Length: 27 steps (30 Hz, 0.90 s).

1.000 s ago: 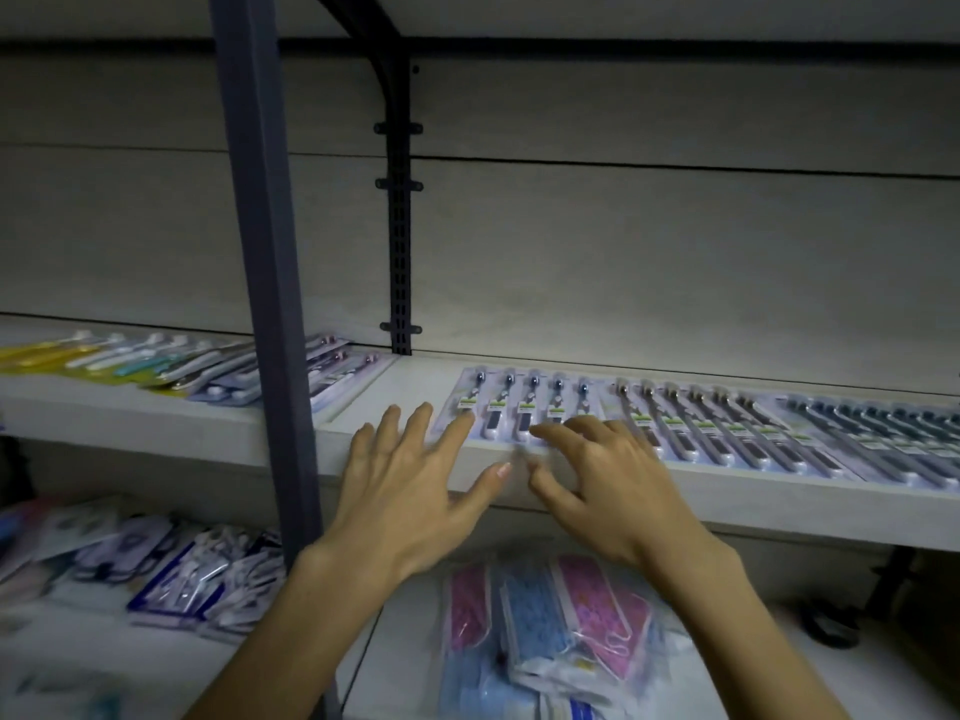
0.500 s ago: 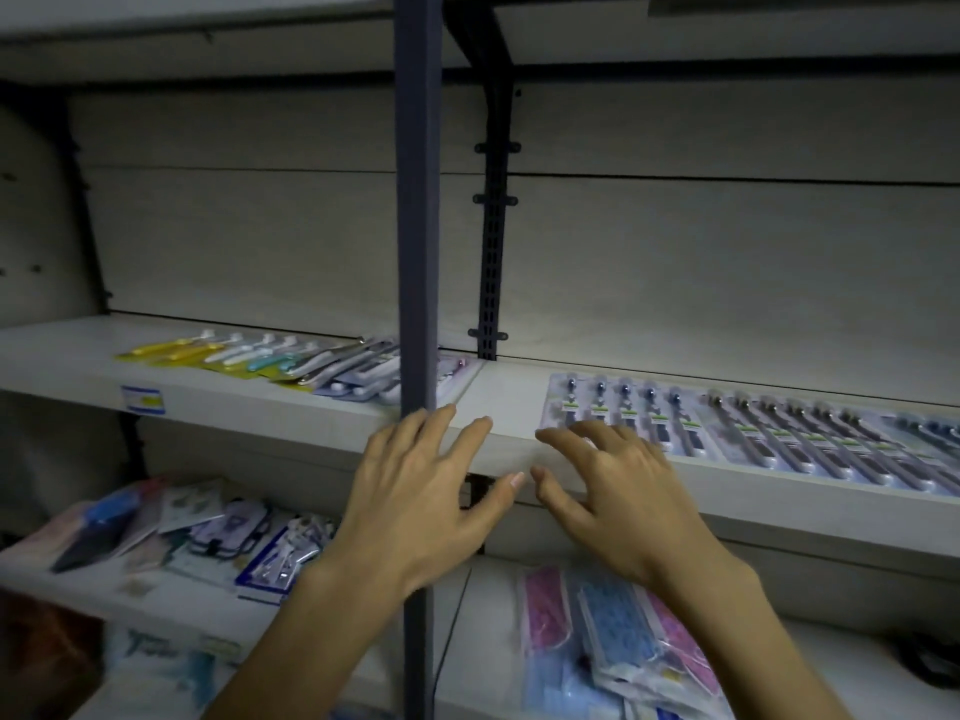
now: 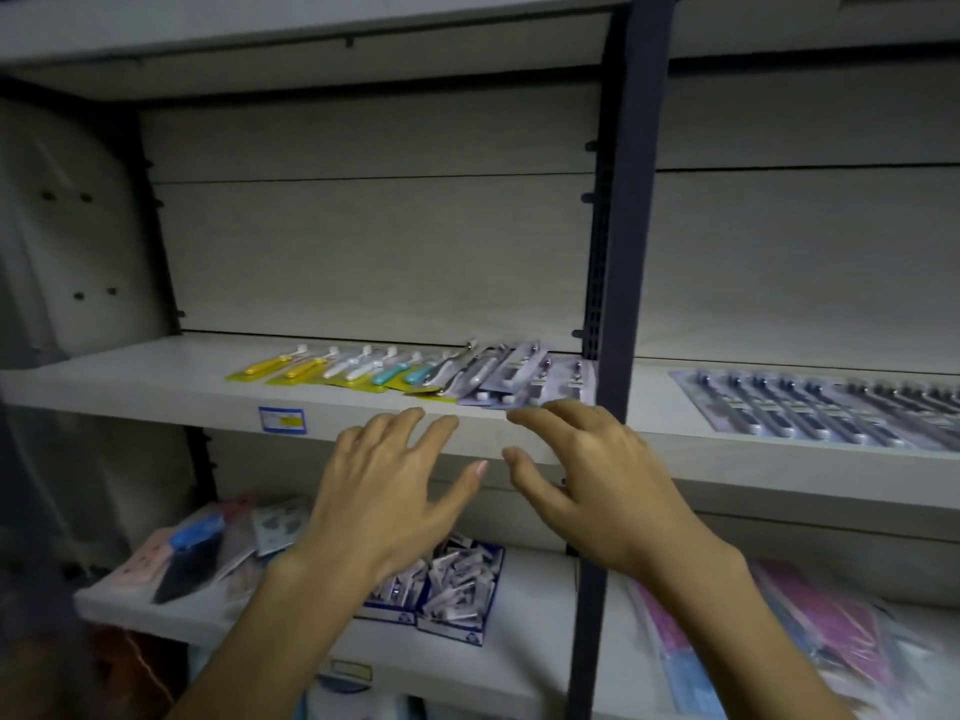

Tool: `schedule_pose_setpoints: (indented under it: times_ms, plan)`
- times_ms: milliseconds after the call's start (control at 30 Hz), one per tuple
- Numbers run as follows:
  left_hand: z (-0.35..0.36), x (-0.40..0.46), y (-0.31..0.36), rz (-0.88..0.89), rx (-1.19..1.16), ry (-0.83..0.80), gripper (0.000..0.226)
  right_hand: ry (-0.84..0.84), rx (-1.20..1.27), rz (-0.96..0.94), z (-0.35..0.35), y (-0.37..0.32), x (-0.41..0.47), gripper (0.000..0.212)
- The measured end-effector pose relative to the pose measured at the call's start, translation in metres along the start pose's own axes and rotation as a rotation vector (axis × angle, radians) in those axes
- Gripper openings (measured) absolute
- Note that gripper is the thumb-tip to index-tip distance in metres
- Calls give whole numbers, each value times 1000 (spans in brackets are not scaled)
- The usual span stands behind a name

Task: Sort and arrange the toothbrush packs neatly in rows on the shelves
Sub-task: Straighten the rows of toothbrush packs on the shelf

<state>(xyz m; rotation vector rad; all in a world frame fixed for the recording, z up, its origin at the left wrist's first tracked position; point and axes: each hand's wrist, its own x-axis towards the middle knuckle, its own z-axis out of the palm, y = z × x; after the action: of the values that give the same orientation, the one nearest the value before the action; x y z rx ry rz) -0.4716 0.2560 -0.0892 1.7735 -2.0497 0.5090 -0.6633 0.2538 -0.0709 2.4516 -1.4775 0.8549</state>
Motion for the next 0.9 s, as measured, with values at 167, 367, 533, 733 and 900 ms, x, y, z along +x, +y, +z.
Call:
schedule_pose_setpoints:
  times_ms: [167,367,533,733,900]
  plan:
    - [12,10,-40,17,-60,-10,84,-56,-49,42,28,-19,25,46]
    - [38,42,-70,33,-98,-7,82,-68,-100,76,54,-17,62,42]
    - [59,84,-89,65,-117,-2,77,-41,-94,101,76,-6,100,43]
    - [74,140,-91,121,-158,9,78,-4,-146,176,91,15,140,47]
    - [96,172,-94,228,-215,-202,61,-17,-184,256,102,25,159,60]
